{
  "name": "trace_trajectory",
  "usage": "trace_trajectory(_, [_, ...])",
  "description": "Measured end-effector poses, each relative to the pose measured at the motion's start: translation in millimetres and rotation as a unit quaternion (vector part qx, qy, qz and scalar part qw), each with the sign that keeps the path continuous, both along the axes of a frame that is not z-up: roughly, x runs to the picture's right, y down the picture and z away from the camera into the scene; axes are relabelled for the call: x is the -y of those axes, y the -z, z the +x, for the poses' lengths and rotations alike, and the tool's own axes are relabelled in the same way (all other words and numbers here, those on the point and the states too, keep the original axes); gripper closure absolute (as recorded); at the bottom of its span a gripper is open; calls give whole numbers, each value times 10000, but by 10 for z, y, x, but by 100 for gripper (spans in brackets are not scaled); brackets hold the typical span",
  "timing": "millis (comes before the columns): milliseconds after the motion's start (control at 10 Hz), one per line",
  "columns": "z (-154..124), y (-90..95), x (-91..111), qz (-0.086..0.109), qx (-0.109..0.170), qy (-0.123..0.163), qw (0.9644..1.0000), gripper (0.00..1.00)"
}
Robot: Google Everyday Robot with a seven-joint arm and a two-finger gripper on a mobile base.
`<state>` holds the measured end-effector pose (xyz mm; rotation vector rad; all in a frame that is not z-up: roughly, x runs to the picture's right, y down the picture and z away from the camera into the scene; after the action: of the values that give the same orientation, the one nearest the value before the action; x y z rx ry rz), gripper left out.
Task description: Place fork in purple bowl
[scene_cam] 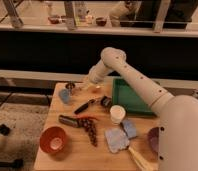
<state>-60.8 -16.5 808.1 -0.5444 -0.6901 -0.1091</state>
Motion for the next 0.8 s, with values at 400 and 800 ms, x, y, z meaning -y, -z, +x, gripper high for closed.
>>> trace_trajectory(400, [-9, 141, -110, -20, 138, 155, 9998, 90])
trace_trajectory(800, [91, 221, -153, -41, 202, 176, 9996, 90])
